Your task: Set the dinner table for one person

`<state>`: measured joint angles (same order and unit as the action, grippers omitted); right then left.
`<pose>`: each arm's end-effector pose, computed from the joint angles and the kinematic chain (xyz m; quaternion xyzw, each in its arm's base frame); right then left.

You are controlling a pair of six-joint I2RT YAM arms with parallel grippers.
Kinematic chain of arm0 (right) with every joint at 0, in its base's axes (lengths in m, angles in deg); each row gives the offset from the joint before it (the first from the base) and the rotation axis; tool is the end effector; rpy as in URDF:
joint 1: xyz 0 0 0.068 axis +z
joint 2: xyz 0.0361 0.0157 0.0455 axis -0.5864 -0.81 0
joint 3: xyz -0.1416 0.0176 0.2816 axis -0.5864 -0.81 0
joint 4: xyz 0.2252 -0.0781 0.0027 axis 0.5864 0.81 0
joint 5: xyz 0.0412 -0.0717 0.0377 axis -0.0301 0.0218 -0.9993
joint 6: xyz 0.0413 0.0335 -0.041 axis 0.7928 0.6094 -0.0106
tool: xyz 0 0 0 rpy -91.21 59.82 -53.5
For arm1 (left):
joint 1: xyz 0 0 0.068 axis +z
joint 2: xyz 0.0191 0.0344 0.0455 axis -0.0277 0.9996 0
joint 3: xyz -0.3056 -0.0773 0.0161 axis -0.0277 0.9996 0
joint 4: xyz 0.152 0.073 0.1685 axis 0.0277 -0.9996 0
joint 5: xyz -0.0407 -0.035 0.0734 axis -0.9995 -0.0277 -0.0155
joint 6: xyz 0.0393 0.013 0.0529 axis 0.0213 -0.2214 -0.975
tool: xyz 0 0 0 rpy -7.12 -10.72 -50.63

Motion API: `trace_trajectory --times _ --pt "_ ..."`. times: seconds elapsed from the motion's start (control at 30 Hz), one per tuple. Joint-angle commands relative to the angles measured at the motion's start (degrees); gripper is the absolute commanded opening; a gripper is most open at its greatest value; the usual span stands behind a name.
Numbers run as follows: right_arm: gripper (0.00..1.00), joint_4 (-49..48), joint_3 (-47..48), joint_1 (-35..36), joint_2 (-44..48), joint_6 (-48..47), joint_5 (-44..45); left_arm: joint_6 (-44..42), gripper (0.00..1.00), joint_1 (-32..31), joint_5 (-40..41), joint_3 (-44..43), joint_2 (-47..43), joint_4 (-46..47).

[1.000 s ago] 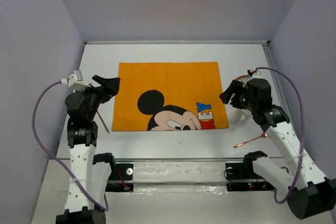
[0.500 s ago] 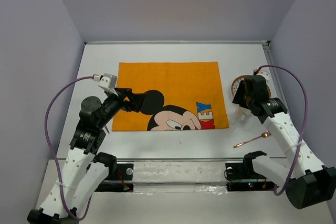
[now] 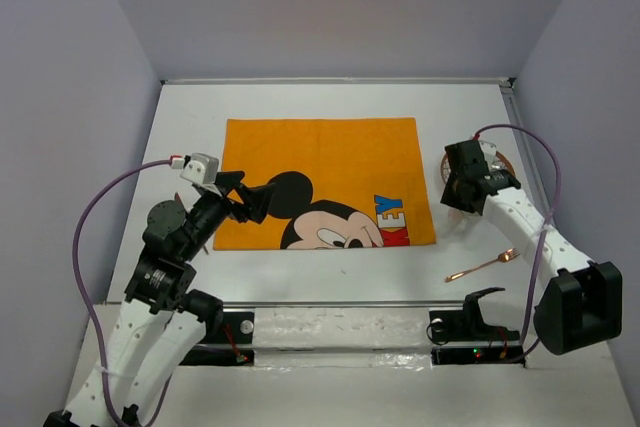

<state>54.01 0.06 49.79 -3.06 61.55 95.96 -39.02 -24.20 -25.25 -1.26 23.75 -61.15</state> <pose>0.2007 0.0284 0.2862 0.1785 0.9298 -0.0789 0.3119 0.0667 -0.0403 0.3649 0.1317 0.6489 -0.3009 0.6863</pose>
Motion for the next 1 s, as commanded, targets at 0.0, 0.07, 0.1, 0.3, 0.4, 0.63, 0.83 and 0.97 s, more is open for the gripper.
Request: trace_trajectory --times 0.0,0.07,0.1,0.3,0.4,0.63,0.83,0.97 --pt "0.16 -0.71 1.95 -0.18 -1.63 1.16 1.82 -1.54 0.99 -1.21 1.88 -0.34 -1.34 0.83" --pt "0.0 0.51 2.39 -0.18 -1.46 1.24 1.91 -1.63 0.99 -1.64 2.49 -0.42 -1.87 0.57" --pt "0.0 1.21 3.44 -0.18 -0.24 1.16 1.39 -1.63 0.99 -1.82 2.58 -0.42 -1.96 0.57" --pt "0.0 7.54 14.06 4.2 2.77 -0.78 1.55 -1.37 0.99 -2.26 2.67 -0.34 -1.96 0.92" --pt "0.0 5.63 22.06 5.53 -0.56 -4.1 -3.85 -1.54 0.99 -2.35 3.8 -0.34 -2.05 0.48" --pt "0.0 0.25 42.97 6.06 -21.03 -14.04 -10.04 -1.72 0.99 -2.35 6.18 -0.42 -2.48 -0.13" --pt "0.0 1.91 62.55 6.06 -38.77 -19.67 -12.23 -1.81 0.99 -2.17 6.36 -0.34 -2.31 -0.13" --pt "0.0 6.4 71.64 6.06 -46.44 -21.78 -12.76 -1.81 0.99 -2.17 6.36 -0.34 -1.87 -0.13"
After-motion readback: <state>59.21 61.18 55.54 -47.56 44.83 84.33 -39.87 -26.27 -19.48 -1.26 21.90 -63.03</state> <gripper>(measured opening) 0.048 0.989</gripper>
